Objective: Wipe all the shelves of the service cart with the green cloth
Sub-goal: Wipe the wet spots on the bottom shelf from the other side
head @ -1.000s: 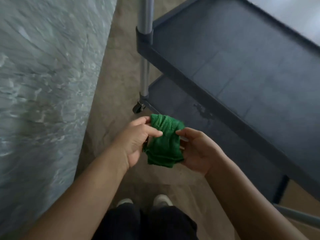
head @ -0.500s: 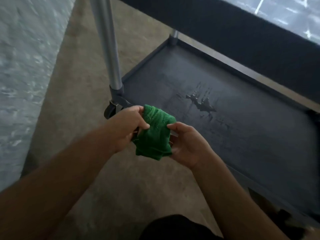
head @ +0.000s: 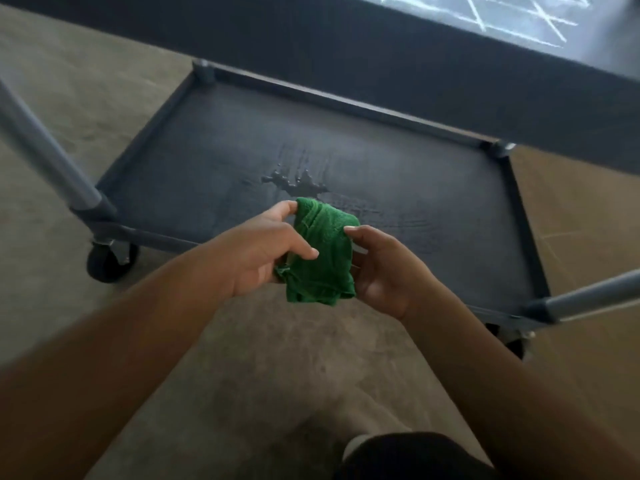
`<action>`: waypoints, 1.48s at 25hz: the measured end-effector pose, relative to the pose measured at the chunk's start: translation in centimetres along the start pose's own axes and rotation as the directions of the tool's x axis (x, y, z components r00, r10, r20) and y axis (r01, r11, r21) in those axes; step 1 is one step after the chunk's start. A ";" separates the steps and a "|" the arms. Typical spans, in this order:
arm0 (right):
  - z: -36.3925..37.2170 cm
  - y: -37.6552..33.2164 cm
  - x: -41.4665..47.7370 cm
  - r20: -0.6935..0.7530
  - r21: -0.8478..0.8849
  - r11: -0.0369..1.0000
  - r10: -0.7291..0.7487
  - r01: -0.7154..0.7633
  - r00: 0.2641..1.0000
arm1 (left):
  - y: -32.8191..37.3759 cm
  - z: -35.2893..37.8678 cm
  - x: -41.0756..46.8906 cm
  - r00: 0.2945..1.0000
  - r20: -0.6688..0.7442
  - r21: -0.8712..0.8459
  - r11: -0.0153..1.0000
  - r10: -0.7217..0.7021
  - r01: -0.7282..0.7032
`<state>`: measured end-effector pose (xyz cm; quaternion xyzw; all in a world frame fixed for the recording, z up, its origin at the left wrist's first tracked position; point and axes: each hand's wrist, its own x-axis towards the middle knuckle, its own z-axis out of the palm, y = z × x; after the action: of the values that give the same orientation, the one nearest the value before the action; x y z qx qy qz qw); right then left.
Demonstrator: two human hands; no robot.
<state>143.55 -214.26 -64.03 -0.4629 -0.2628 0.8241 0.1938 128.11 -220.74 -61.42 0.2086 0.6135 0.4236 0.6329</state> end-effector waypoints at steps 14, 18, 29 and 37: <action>-17.9 -5.3 -1.8 -0.123 0.181 0.971 -0.137 0.158 0.983 | -1.8 18.1 8.4 0.993 0.104 0.090 0.995 -0.055 0.045; -22.5 -7.6 -2.2 -0.169 0.079 0.969 -0.218 0.234 0.961 | -2.5 22.6 10.8 0.991 0.125 0.073 0.997 -0.043 0.034; -30.1 -7.7 -0.9 0.123 -0.963 0.066 -0.751 0.260 0.649 | -6.0 24.6 14.3 0.970 -0.102 0.389 0.907 0.220 -0.165; -29.7 -4.1 1.0 0.045 -0.953 -0.270 -0.571 -0.136 0.820 | -10.2 23.4 17.3 0.782 0.094 0.941 0.202 0.616 -0.273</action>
<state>169.11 -202.94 -75.03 -0.5459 -0.8295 0.1143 -0.0289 151.34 -206.68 -76.03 0.6274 0.7395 0.1953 0.1464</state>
